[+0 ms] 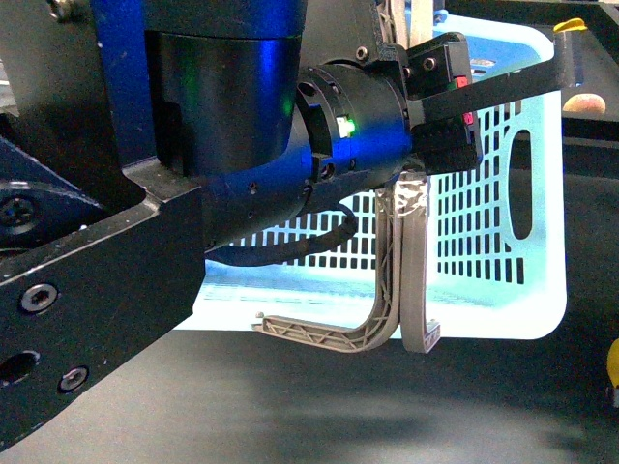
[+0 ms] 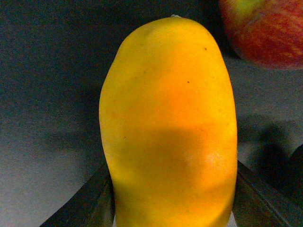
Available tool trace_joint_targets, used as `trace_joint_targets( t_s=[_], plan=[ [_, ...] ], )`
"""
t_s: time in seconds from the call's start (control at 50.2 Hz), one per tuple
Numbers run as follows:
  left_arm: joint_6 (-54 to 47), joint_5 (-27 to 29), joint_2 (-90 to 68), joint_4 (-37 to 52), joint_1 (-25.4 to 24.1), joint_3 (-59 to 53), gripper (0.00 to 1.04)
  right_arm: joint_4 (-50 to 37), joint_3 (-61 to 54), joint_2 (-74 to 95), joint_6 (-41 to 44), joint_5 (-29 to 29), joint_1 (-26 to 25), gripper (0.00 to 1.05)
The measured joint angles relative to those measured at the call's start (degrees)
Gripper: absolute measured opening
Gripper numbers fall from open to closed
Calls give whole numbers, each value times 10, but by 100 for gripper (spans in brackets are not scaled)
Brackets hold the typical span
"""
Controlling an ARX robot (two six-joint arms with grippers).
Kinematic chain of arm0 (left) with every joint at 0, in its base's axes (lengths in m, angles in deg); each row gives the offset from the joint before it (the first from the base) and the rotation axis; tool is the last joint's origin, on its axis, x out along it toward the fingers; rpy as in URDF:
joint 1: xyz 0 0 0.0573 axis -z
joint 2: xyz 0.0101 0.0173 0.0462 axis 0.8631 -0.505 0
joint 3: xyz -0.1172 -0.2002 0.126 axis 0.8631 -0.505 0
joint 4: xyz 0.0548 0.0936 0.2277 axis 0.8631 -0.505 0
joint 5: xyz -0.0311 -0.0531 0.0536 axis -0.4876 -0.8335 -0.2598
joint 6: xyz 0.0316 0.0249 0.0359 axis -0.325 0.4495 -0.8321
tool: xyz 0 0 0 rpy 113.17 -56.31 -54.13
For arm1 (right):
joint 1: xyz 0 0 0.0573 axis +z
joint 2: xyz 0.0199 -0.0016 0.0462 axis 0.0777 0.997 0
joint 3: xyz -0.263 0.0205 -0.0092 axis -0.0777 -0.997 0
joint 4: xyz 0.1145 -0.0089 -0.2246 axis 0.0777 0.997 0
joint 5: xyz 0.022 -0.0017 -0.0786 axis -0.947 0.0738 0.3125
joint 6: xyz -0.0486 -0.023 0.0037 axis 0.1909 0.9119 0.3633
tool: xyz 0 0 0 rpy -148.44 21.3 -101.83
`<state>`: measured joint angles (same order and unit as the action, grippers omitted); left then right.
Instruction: Pick mango with right arm and hold basket with left
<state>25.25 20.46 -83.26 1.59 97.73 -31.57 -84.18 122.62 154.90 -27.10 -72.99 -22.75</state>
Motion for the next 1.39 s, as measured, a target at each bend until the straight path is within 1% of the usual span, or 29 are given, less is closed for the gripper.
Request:
trace_joint_targets(
  t_s=[0.259,0.359,0.558,0.658,0.697,0.797,0.897,1.016,1.116,1.275,1.395],
  plan=[
    [0,0,0,0,0,0,16,10,-46,-120,-35,-46,-9,56],
    [0,0,0,0,0,0,16,29,-71,-195,-57,-72,-12,56],
    [0,0,0,0,0,0,16,63,-101,-292,-88,-108,-11,56],
    [0,0,0,0,0,0,16,83,-115,-346,-106,-128,-5,56],
    [0,0,0,0,0,0,16,97,-125,-383,-120,-144,1,56],
    [0,0,0,0,0,0,16,130,-146,-476,-150,-179,30,56],
    [0,0,0,0,0,0,16,158,-161,-561,-172,-201,75,56],
    [0,0,0,0,0,0,16,181,-170,-636,-194,-206,142,56],
    [0,0,0,0,0,0,16,186,-171,-658,-202,-202,186,56],
    [0,0,0,0,0,0,16,181,-161,-645,-214,-167,275,56],
    [0,0,0,0,0,0,16,165,-138,-601,-228,-136,315,56]
  ],
)
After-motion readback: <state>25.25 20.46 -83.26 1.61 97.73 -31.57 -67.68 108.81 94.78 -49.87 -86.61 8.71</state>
